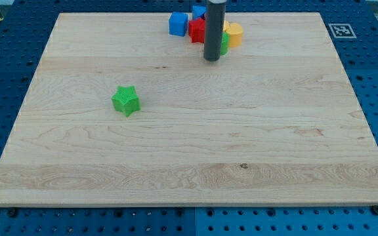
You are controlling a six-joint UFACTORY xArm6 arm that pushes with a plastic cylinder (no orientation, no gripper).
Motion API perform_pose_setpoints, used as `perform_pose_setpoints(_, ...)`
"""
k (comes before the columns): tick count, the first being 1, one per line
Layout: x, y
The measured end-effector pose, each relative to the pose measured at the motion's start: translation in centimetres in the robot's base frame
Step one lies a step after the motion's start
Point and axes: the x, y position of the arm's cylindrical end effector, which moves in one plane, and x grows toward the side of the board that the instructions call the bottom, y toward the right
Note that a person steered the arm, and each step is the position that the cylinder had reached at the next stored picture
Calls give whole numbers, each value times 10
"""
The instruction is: Move green star below to the red star
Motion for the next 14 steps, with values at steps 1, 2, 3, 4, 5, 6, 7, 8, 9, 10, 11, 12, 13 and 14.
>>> perform_pose_setpoints(1,77,34)
perform_pose_setpoints(2,168,44)
perform_pose_setpoints(3,210,-10)
perform_pose_setpoints(4,214,-104)
perform_pose_setpoints(5,203,-179)
perform_pose_setpoints(6,192,-187)
perform_pose_setpoints(7,169,-188)
perform_pose_setpoints(8,137,-187)
perform_pose_setpoints(9,137,-187)
perform_pose_setpoints(10,119,-187)
perform_pose_setpoints(11,113,-186)
perform_pose_setpoints(12,110,-177)
perform_pose_setpoints(13,91,-153)
perform_pose_setpoints(14,63,-134)
